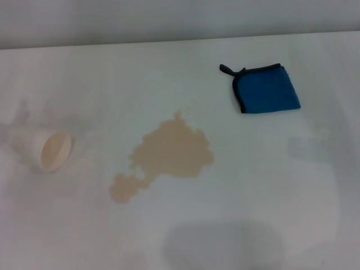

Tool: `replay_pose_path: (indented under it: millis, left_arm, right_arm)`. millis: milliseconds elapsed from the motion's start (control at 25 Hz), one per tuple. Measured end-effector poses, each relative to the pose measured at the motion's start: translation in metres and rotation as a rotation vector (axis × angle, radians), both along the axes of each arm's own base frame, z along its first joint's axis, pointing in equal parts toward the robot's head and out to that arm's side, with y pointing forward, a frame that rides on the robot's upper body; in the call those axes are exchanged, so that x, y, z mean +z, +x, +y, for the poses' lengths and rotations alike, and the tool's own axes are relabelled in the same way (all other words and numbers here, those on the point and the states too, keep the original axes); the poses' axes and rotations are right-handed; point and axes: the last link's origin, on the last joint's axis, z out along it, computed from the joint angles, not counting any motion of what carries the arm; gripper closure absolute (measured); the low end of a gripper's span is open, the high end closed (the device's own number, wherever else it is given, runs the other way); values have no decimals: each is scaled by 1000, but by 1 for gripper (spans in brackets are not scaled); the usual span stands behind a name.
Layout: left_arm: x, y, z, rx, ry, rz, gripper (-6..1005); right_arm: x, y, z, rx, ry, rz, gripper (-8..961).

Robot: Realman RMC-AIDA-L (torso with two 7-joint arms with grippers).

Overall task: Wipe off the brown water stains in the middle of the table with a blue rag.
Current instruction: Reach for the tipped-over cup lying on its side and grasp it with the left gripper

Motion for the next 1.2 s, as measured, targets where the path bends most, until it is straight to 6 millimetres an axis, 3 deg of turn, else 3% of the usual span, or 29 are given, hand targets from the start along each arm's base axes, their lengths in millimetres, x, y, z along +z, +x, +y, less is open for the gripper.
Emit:
replay_pose_path:
  millis: [200, 240, 320, 400, 720, 1000, 1200]
  left_arm:
    - [38, -4, 15, -61, -164, 114, 113]
    - [38, -4, 15, -61, -164, 114, 114]
    - [60, -7, 18, -95, -245, 244, 115]
    - [68, -8, 21, -107, -301, 314, 115]
    - [87, 6, 46, -202, -556, 739, 114]
    - [99, 21, 61, -279, -599, 910, 115]
    - [100, 26, 66, -294, -737, 1037, 115]
  right_arm:
    - [1, 0, 1, 0, 0, -1, 137]
    - [1, 0, 1, -2, -1, 0, 137]
    - [0, 1, 1, -5, -3, 1, 137]
    - [0, 1, 1, -9, -5, 2, 137]
    - [-5, 6, 4, -52, -34, 22, 137]
    - [-5, 10, 4, -86, -24, 45, 137]
    - [-10, 15, 2, -124, -43, 65, 137]
